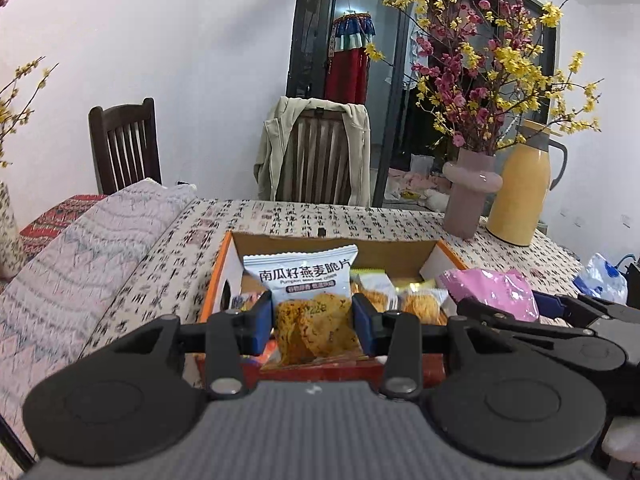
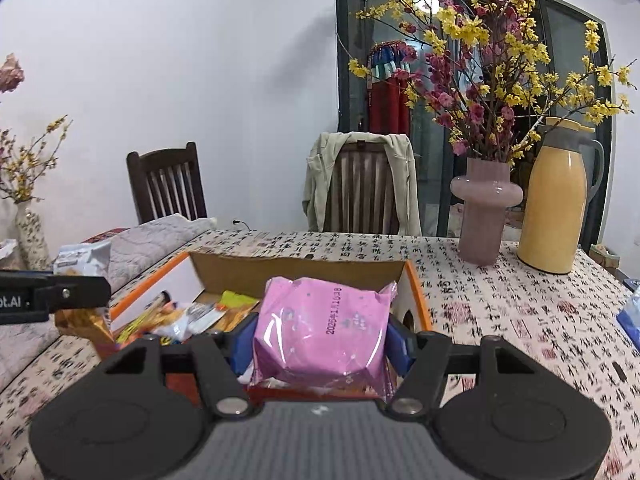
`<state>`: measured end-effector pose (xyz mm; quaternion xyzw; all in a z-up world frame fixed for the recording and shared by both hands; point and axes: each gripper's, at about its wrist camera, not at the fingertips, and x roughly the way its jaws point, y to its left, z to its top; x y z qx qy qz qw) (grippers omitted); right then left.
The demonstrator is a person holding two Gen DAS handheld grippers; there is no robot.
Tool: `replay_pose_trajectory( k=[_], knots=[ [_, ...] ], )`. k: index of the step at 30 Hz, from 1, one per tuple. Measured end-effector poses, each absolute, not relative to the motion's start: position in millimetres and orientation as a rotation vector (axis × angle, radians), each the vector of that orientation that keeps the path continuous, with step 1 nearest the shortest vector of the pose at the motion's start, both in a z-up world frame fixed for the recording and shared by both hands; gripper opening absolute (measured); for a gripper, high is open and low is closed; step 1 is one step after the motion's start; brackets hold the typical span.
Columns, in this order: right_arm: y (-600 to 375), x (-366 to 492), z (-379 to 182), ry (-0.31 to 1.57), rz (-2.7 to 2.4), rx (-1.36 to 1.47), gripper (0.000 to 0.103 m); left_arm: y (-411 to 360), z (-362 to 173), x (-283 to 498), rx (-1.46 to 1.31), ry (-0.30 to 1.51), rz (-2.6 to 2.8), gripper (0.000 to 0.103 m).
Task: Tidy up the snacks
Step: 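Open both grippers to drop the packets into the box, then grasp a white packet with the right gripper beside the box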
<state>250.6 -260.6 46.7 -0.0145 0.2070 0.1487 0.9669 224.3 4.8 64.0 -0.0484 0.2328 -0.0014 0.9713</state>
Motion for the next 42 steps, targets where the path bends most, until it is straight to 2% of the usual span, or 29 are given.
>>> replay_pose_trajectory(
  k=[11, 20, 22, 23, 24, 26, 28, 42],
  knots=[
    [-251, 313, 29, 0.431, 0.316, -0.008, 0.063, 1, 48, 297, -0.134, 0.495, 0.039, 0.042],
    [-258, 324, 8, 0.412, 0.301, 0.021, 0.065, 14, 14, 314, -0.167, 0.469, 0.075, 0.043],
    [-259, 324, 7, 0.421, 0.307, 0.018, 0.071, 17, 14, 313, -0.176, 0.460, 0.068, 0.050],
    [-259, 324, 7, 0.425, 0.305, 0.017, 0.077, 18, 15, 312, -0.182, 0.452, 0.069, 0.065],
    [-260, 323, 7, 0.424, 0.302, 0.018, 0.086, 18, 17, 309, -0.186, 0.438, 0.078, 0.086],
    [-262, 320, 8, 0.418, 0.299, 0.029, 0.098, 19, 20, 303, -0.191, 0.404, 0.109, 0.103],
    [-267, 319, 10, 0.410, 0.300, 0.050, 0.103, 21, 23, 299, -0.200, 0.391, 0.120, 0.103],
    [-268, 297, 35, 0.368, 0.312, 0.036, 0.103, 19, 48, 281, -0.215, 0.384, 0.145, 0.103]
  ],
)
